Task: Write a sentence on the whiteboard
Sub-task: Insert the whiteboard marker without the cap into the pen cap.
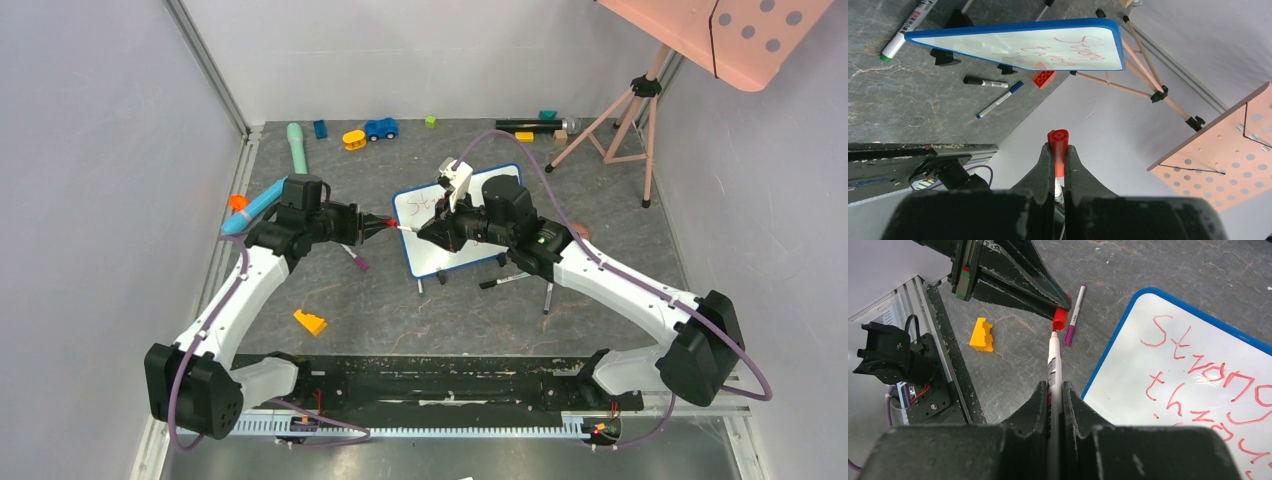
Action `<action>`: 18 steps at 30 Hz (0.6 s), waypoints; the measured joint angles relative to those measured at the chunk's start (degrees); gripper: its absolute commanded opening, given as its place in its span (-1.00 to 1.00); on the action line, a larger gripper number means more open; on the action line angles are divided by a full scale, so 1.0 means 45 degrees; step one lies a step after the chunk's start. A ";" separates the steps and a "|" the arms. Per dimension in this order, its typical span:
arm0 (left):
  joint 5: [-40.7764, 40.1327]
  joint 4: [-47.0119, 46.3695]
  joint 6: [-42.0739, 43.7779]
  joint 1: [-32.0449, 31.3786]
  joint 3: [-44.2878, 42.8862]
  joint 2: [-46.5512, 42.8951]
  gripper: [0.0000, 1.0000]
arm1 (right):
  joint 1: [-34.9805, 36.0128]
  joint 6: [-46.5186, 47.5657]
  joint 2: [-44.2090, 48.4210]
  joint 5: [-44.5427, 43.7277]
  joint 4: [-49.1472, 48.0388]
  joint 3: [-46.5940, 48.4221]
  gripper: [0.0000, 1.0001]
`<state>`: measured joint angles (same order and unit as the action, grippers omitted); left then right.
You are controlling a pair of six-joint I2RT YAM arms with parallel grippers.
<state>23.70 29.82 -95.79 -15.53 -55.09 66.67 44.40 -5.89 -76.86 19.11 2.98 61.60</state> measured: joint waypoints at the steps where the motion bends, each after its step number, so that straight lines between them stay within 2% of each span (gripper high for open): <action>1: 0.0029 0.0000 0.0000 0.0005 0.0000 -0.0034 -0.96 | 0.0000 0.0000 0.0000 -0.0010 0.0000 0.0000 -1.00; 18: 0.0053 -0.0024 0.0000 0.0005 0.0044 -0.0199 -0.96 | 0.0000 0.0000 0.0010 -0.0170 -0.0087 0.0000 -1.00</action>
<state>23.94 29.71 -95.79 -15.51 -54.89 65.78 44.40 -5.89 -76.82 18.35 2.59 61.60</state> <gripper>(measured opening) 0.052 0.114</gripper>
